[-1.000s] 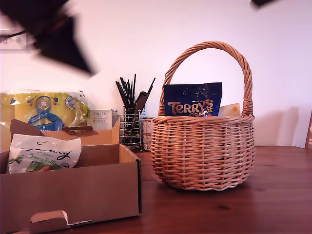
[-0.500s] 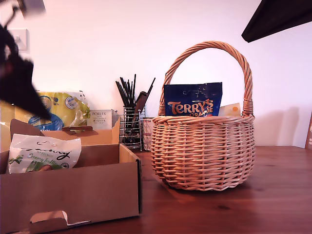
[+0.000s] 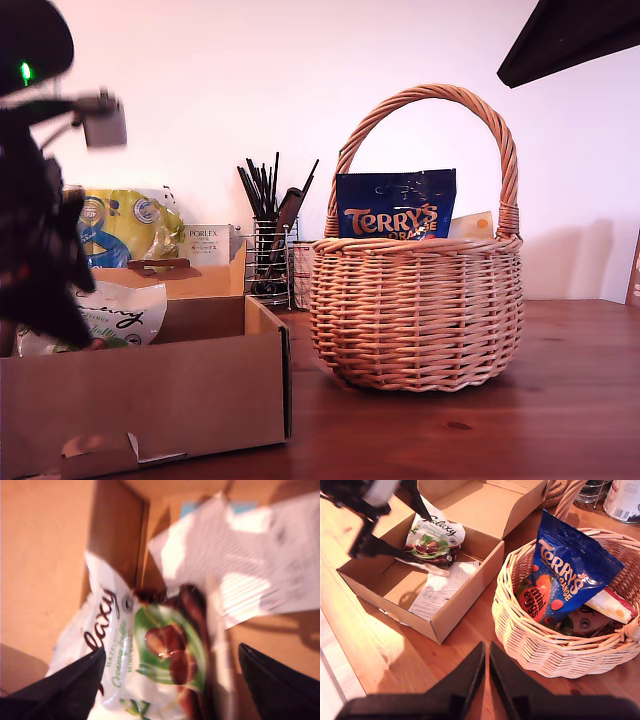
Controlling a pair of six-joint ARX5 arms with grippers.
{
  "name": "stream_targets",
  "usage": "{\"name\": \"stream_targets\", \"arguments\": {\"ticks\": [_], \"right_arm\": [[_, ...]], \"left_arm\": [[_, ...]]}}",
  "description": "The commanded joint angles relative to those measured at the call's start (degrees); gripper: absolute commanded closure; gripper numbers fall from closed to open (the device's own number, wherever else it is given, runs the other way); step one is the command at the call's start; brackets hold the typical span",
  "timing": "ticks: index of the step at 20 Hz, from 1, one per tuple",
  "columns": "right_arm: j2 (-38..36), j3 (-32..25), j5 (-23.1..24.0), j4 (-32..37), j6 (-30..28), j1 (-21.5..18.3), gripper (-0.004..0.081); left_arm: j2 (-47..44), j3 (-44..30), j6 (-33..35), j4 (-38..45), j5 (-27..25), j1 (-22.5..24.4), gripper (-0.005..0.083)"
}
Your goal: Move the bags of Easter eggs from the cardboard box on the left into the woven basket on the right side.
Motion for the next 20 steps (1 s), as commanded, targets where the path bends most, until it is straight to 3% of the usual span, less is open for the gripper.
{"name": "stream_targets", "arguments": {"ticks": [1, 11, 13, 15, 18, 20], "right_arm": [[-0.46, 0.22, -0.17, 0.07, 0.02, -0.11, 0.0783], [-0.92, 0.22, -0.17, 0.04, 0.00, -0.11, 0.0783], [-0.92, 0.22, -0.17, 0.07, 0.00, -0.11, 0.0783], [-0.92, 0.22, -0.17, 0.17, -0.02, -0.11, 0.0783], [-0.92, 0.22, -0.17, 0.39, -0.04, -0.11, 0.0783], [-0.92, 0.22, -0.15, 0.39, -0.04, -0.11, 0.0783]], "left_arm": [[2.08, -0.61, 1.38, 1.90, -0.13, 0.81, -0.0005], [7.82, -0.59, 1.33, 1.33, 4.66, 3.41, -0.0003], [8.68, -0.59, 1.14, 0.35, 5.62, 3.39, 0.0031], [8.96, -0.59, 1.16, -0.24, 5.73, 3.39, 0.0162], [8.94, -0.59, 1.16, -0.15, 5.73, 3.39, 0.0496], [8.94, -0.59, 1.18, 0.07, 5.70, 3.39, 0.0562]]}}
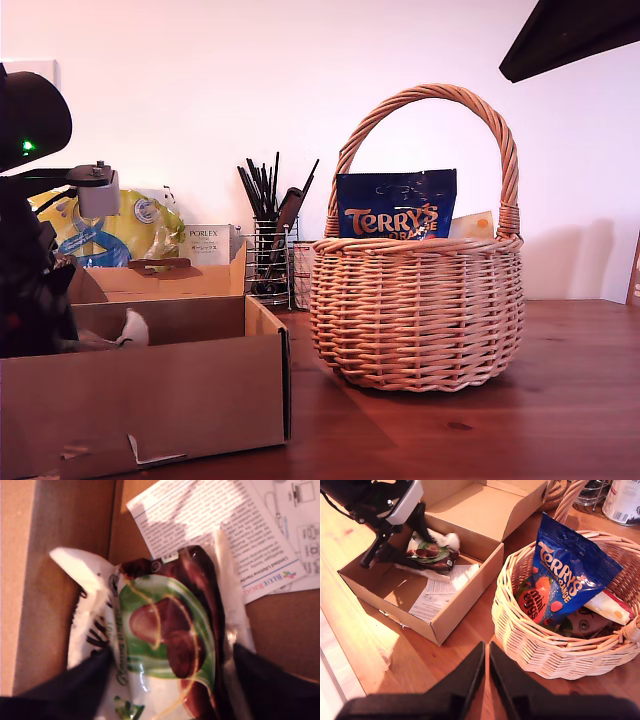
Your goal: Move the bags of Easter eggs from the cardboard box on the left into the woven basket on the right side.
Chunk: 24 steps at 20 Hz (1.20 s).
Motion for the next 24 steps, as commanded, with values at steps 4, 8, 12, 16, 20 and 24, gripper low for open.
{"name": "stream_targets", "arguments": {"ticks": [4, 8, 12, 16, 20, 24], "right_arm": [[-0.33, 0.22, -0.13, 0.37, -0.02, -0.11, 0.0783], [-0.33, 0.22, -0.11, 0.35, -0.02, -0.11, 0.0783], [-0.33, 0.22, 0.00, 0.37, -0.20, -0.11, 0.0783], [-0.33, 0.22, 0.04, 0.35, -0.37, -0.11, 0.0783], [-0.33, 0.22, 0.07, 0.37, -0.39, -0.11, 0.0783], [-0.33, 0.22, 0.07, 0.37, -0.39, -0.11, 0.0783]], "left_arm": [[1.62, -0.68, -0.17, -0.42, -0.11, -0.07, 0.0563], [-1.05, 0.17, -0.44, -2.91, -0.09, -0.81, 0.0599], [-7.72, 0.63, -3.98, -3.48, 2.56, -2.14, 0.0599], [-15.47, 0.63, -6.08, -2.86, 6.49, -3.39, 0.0599], [-20.85, 0.66, -9.55, -2.32, 10.62, -3.43, 0.0599], [-21.49, 0.66, -11.34, -1.36, 11.26, -3.37, 0.0612]]}}
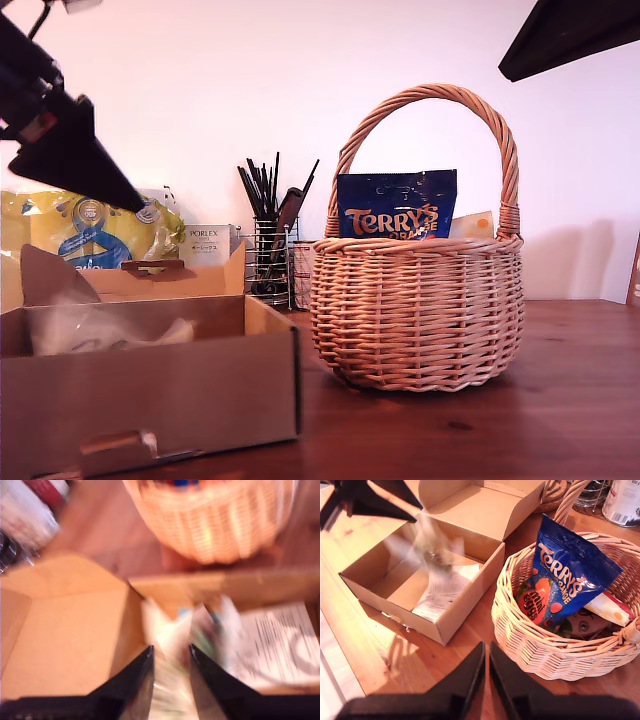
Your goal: Move the bags of Easter eggs from the cardboard box on the left into the woven basket on the right side.
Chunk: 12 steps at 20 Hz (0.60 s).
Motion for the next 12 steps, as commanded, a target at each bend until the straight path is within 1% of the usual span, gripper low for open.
{"name": "stream_targets", "arguments": {"ticks": [1, 2, 3, 4, 6, 7, 8, 11, 12], "right_arm": [[-0.33, 0.22, 0.02, 0.28, -0.20, -0.11, 0.0783], [-0.33, 0.22, 0.02, 0.26, -0.20, -0.11, 0.0783], [-0.33, 0.22, 0.02, 0.26, -0.20, -0.11, 0.0783], [-0.33, 0.22, 0.02, 0.26, -0.20, -0.11, 0.0783], [-0.33, 0.22, 0.02, 0.28, -0.22, -0.11, 0.0783], [-0.33, 0.22, 0.02, 0.31, -0.22, -0.11, 0.0783], [-0.33, 0.22, 0.02, 0.31, -0.22, -0.11, 0.0783], [-0.33, 0.22, 0.02, 0.33, -0.33, -0.11, 0.0783], [-0.33, 0.22, 0.00, 0.31, -0.63, -0.11, 0.0783]], "left_arm": [[0.00, -0.31, -0.55, -0.76, 0.35, -0.04, 0.0633], [0.39, -0.31, -0.52, -1.60, 0.44, -0.04, 0.0633], [0.79, -0.33, -0.52, -2.93, 0.92, -0.04, 0.0609], [1.55, -0.33, -0.52, -4.46, 1.31, -0.04, 0.0515], [3.89, -0.33, 0.35, -7.19, 1.46, -0.07, 0.0198], [5.42, -0.33, 1.51, -8.00, 0.92, -0.11, 0.0119], [6.93, -0.33, 2.08, -8.94, 0.92, -0.28, 0.0102], [11.26, -0.33, 3.93, -8.68, 0.81, -1.22, 0.0102], [12.63, -0.33, 5.62, -8.55, 0.52, -1.36, 0.0101]]}}
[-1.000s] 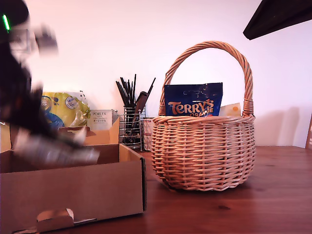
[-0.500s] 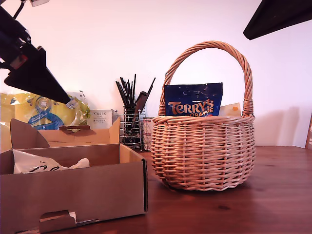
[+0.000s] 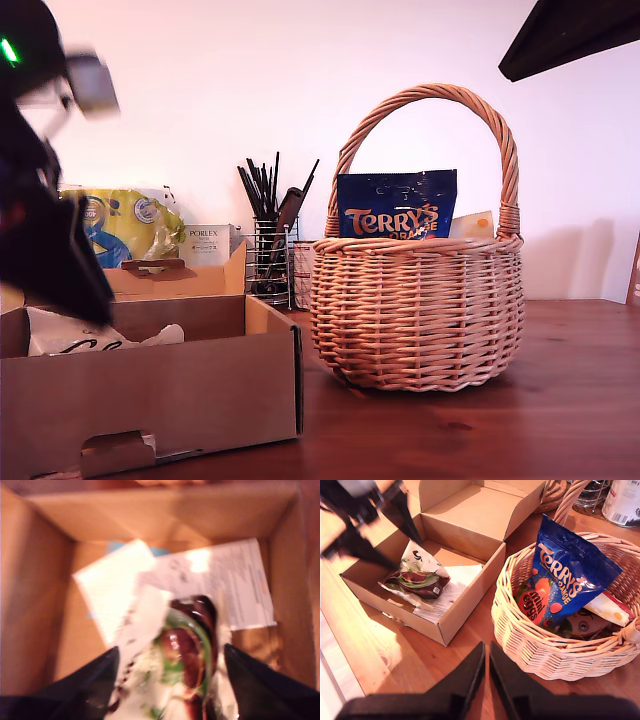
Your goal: Move the bags of Easter eggs from the cardboard box on the left into the woven basket on the right side.
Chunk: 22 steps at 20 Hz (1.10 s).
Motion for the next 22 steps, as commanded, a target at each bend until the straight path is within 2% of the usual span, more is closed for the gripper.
{"name": "stream_targets", "arguments": {"ticks": [1, 6, 9, 13, 15, 19, 20, 22], "right_arm": [[-0.33, 0.22, 0.00, 0.31, -0.46, -0.11, 0.0783], [-0.33, 0.22, 0.00, 0.26, -0.68, -0.11, 0.0783], [-0.33, 0.22, -0.02, 0.26, -0.83, -0.11, 0.0783], [-0.33, 0.22, -0.02, 0.28, -0.87, -0.11, 0.0783], [-0.33, 0.22, -0.02, 0.28, -0.87, -0.11, 0.0783], [-0.33, 0.22, -0.02, 0.35, -0.87, -0.11, 0.0783], [-0.33, 0.22, -0.02, 0.35, -0.87, -0.11, 0.0783], [-0.33, 0.22, -0.02, 0.35, -0.87, -0.11, 0.0783]], "left_arm": [[2.05, -0.42, 2.40, 0.55, -0.09, -0.22, 0.0096], [8.76, -0.42, 3.45, 4.90, -3.32, -0.22, 0.0095], [11.89, -0.42, 3.39, 8.57, -3.23, -0.22, 0.0096], [15.56, -0.42, 1.92, 7.04, -2.86, -0.22, 0.0105], [16.13, -0.42, 1.84, 5.35, -2.71, -0.22, 0.0187], [15.89, -0.37, 1.86, 5.27, -2.56, -0.22, 0.0547], [15.89, -0.35, 1.86, 5.31, -2.45, -0.22, 0.0613], [15.85, 0.07, 1.86, 5.22, -2.45, -0.20, 0.0682]]}}
